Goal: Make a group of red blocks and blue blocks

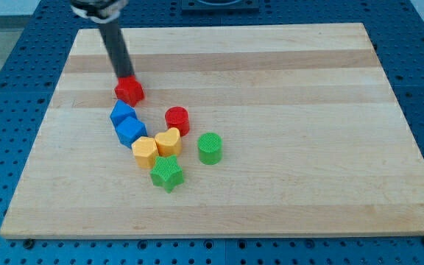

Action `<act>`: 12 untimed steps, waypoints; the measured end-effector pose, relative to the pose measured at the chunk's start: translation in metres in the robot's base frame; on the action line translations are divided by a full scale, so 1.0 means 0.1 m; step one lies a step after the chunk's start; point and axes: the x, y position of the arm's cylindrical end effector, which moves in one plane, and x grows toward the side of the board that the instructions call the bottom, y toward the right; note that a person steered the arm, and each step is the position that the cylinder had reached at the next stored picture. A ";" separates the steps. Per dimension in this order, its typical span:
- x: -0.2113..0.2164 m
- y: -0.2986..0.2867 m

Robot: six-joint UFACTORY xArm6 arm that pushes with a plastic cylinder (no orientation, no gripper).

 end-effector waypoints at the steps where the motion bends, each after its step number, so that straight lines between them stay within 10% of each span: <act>1: 0.05 -0.04; 4: 0.76 -0.98; 5: 1.32 -0.53; 12: 1.28 0.64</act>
